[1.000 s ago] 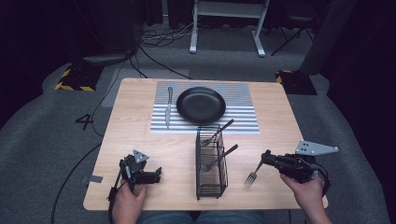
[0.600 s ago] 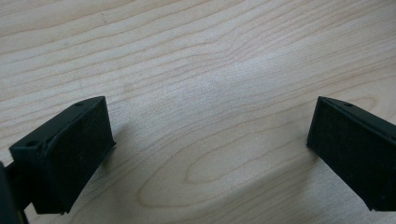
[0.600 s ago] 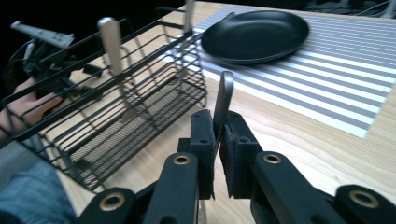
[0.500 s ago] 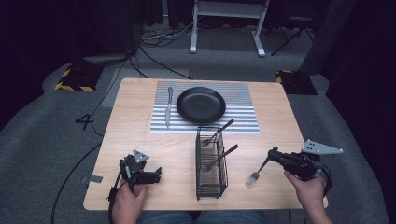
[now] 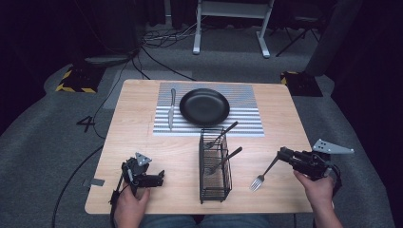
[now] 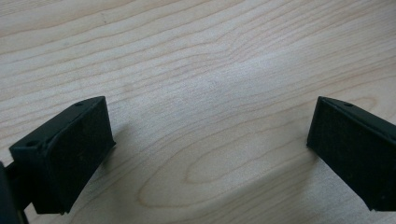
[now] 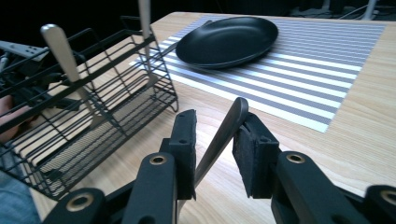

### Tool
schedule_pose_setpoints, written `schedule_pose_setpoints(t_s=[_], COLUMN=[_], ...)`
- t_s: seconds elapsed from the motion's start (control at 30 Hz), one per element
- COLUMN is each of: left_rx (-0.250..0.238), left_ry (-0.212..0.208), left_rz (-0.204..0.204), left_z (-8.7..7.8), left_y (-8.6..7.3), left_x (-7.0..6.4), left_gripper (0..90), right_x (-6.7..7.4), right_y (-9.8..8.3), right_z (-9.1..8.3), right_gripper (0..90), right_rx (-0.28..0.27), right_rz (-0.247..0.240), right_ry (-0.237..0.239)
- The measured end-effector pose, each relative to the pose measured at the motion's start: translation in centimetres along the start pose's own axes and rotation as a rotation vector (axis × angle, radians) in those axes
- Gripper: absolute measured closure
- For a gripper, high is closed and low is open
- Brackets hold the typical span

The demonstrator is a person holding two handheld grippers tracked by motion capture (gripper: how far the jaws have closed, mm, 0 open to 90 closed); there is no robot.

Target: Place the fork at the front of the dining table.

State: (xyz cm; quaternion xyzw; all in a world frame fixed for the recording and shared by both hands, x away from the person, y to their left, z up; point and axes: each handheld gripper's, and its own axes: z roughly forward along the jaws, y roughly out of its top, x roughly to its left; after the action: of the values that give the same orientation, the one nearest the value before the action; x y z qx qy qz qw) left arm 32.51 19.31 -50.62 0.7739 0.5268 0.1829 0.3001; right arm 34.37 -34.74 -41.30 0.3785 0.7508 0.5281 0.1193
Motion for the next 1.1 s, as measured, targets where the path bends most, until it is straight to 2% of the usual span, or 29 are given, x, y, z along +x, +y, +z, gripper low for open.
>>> schedule_pose_setpoints(t_s=[0.2,0.37,0.6,0.87,1.0,1.03,1.1], left_rx=[0.000,0.000,0.000,0.000,0.000,0.000,0.000], left_ry=[0.000,0.000,0.000,0.000,0.000,0.000,0.000], left_rz=[0.000,0.000,0.000,0.000,0.000,0.000,0.000], left_z=[0.0,0.0,0.0,0.0,0.0,0.0,0.0], left_y=[0.0,0.0,0.0,0.0,0.0,0.0,0.0], left_x=[0.0,0.0,0.0,0.0,0.0,0.0,0.0], left_gripper=[0.3,0.3,0.3,0.3,0.3,0.3,0.3], right_x=[-1.1,-2.1,-3.5,-5.3,-5.7,-6.0,-6.2], right_y=[-0.8,-1.9,-3.1,-4.6,-5.0,-5.2,-5.3], right_z=[0.0,0.4,0.8,1.6,1.9,2.0,2.0], right_gripper=[68.1,68.0,66.3,59.7,57.1,55.0,53.6], right_rx=[0.012,0.039,0.047,0.081,0.095,0.099,0.100], right_rz=[0.021,0.046,0.101,0.166,0.179,0.198,0.207], right_ry=[-0.046,-0.066,-0.064,-0.090,-0.101,-0.109,-0.111])
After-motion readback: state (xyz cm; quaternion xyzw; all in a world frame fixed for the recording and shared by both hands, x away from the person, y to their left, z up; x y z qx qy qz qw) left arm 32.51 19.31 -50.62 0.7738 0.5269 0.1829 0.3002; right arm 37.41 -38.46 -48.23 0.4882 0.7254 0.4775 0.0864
